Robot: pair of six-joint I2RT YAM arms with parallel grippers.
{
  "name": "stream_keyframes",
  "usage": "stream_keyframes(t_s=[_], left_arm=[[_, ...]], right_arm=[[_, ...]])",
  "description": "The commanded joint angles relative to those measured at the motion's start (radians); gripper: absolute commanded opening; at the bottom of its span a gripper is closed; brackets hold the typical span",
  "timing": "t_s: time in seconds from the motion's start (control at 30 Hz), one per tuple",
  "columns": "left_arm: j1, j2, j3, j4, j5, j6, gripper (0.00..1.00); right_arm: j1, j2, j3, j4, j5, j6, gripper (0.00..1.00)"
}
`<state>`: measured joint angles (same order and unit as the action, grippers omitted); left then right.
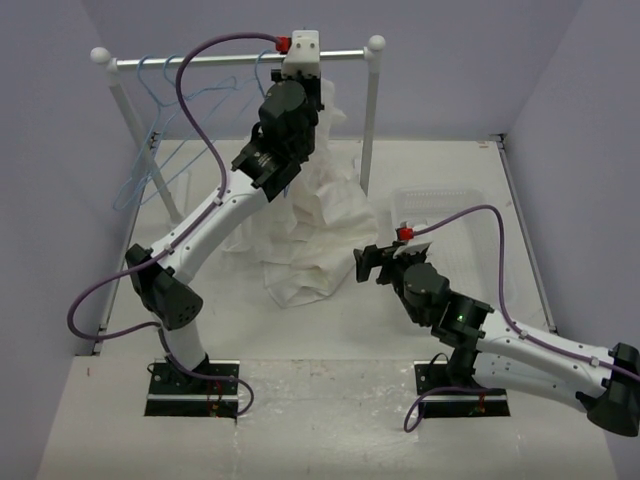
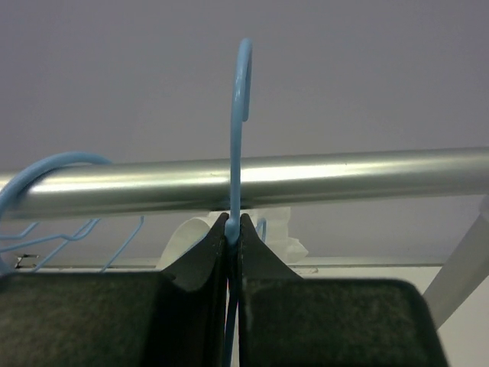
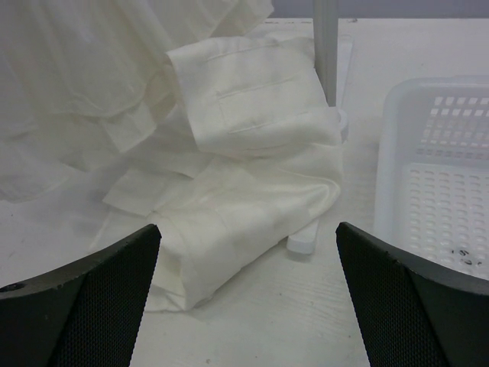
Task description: Remove the skirt from the hanger
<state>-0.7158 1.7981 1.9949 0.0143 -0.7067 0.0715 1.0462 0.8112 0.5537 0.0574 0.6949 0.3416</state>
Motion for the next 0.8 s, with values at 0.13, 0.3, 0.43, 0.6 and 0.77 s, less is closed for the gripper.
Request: stream_keyframes(t_s=[0.13,0.3,0.43,0.6,0.77], left_arm=[[0.004,-0.069,-0.114,0.029,0.043,-0.062,0.08],[0.004,-0.126,-0.174,-0.002,0.065,-0.107,0.29],[0.003,-0.171,-0.174,-0.083,0.084,-0.140,1.00],[-0.014,-0.245,-0.189,-0.172,0.108,-0.162,1.00],[-0.069,-0.338,-0.226,-0.319,0.125,-0.219,1.00]], right_arm=[[-0.006,-0.026,0.038,-0.008,0.031,-0.029,0.99],[-0.005,-0.040,0.029,-0.021,0.022,-0.026,0.99],[-0.006,-0.032,0.034,-0.028,0.008,-0.018,0.99],[-0.006,0.014,0.052,-0.031,-0.005,-0.022,0.99],[-0.014,0.178,0.145,-0.095,-0.017,0.103,0.99]])
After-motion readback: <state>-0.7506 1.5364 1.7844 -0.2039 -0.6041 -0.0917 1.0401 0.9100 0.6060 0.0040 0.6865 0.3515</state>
